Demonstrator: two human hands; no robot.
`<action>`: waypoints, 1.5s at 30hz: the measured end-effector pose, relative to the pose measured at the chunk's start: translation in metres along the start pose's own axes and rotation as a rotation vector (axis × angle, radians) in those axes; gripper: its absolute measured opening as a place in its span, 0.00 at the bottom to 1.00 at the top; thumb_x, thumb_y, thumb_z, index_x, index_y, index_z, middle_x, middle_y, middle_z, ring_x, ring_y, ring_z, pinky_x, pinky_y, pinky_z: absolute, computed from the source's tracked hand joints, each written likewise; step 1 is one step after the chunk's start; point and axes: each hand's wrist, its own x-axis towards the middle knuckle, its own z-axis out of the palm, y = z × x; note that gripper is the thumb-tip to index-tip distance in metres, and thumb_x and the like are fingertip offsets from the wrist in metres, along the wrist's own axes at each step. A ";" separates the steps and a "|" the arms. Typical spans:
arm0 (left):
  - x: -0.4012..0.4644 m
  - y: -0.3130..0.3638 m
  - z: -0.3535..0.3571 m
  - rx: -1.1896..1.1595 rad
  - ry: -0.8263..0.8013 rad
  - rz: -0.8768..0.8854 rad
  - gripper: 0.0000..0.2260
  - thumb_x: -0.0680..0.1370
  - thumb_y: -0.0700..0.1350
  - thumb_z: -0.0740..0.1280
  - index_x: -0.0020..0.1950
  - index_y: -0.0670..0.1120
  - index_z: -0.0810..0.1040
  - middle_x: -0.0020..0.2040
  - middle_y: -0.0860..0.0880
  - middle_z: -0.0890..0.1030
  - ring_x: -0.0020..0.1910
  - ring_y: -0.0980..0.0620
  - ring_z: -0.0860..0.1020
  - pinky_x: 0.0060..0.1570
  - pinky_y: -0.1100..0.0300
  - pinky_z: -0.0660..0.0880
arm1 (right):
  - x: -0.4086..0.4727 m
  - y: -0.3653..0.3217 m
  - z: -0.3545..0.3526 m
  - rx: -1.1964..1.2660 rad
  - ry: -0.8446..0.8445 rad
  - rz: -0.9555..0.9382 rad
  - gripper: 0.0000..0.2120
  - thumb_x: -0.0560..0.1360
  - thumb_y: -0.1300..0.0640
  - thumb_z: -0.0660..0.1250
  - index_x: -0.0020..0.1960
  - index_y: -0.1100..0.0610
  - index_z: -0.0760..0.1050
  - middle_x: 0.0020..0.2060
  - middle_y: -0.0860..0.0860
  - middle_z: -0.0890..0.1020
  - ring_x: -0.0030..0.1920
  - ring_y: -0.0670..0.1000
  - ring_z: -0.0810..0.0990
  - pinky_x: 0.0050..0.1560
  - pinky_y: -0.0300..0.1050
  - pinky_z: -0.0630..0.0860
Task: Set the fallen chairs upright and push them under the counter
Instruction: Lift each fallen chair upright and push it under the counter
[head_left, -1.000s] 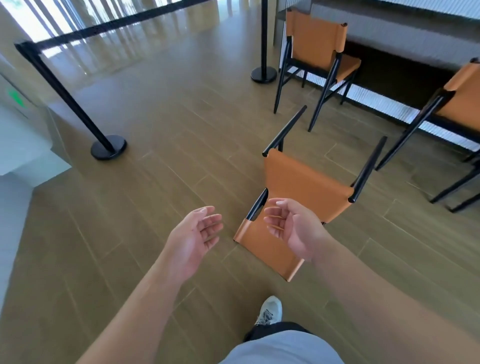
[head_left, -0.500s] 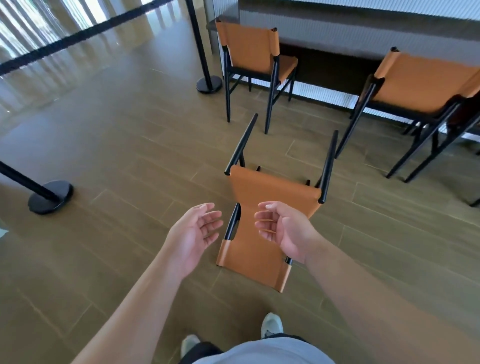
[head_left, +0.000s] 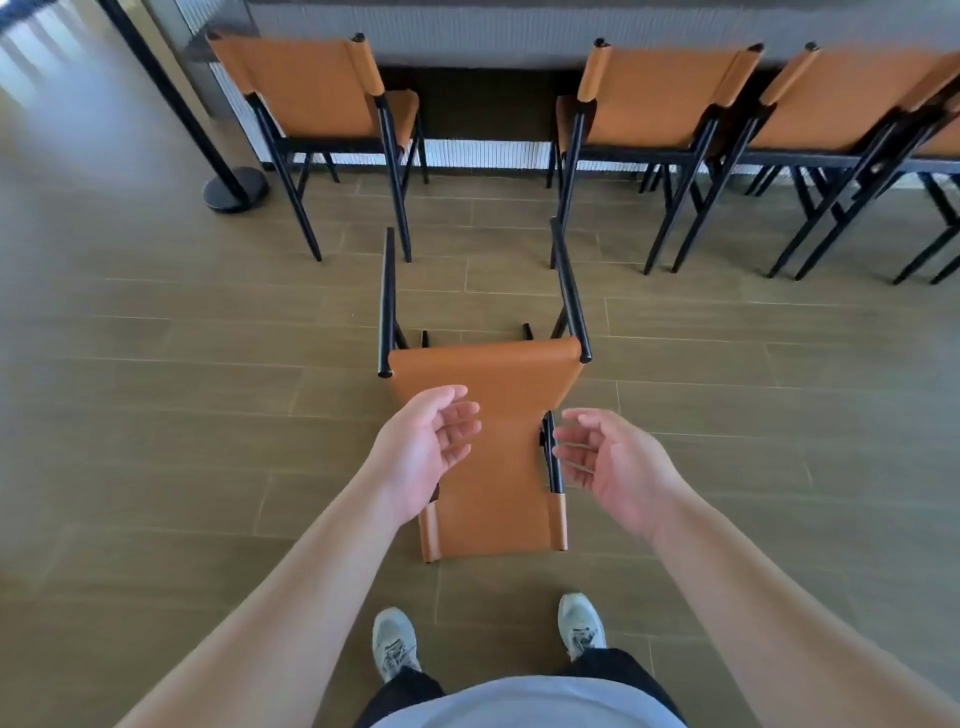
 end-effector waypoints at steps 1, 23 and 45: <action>0.005 0.005 -0.011 0.005 -0.015 -0.008 0.11 0.82 0.47 0.62 0.61 0.46 0.79 0.50 0.48 0.84 0.49 0.50 0.82 0.54 0.53 0.75 | -0.001 0.006 0.008 0.013 0.014 -0.010 0.11 0.80 0.61 0.59 0.56 0.59 0.78 0.42 0.55 0.82 0.40 0.53 0.81 0.47 0.48 0.76; 0.184 -0.098 -0.043 0.366 0.134 -0.044 0.09 0.81 0.48 0.63 0.58 0.49 0.79 0.52 0.50 0.83 0.49 0.53 0.81 0.53 0.54 0.75 | 0.155 0.062 -0.018 -0.334 0.072 -0.001 0.08 0.79 0.61 0.60 0.50 0.55 0.78 0.43 0.51 0.82 0.42 0.50 0.80 0.43 0.45 0.76; 0.443 -0.456 -0.161 1.023 0.035 0.015 0.08 0.81 0.53 0.60 0.56 0.53 0.75 0.49 0.53 0.77 0.42 0.54 0.76 0.40 0.58 0.73 | 0.466 0.378 -0.177 -0.928 0.044 -0.016 0.08 0.74 0.52 0.63 0.53 0.47 0.76 0.46 0.47 0.81 0.44 0.50 0.80 0.44 0.46 0.78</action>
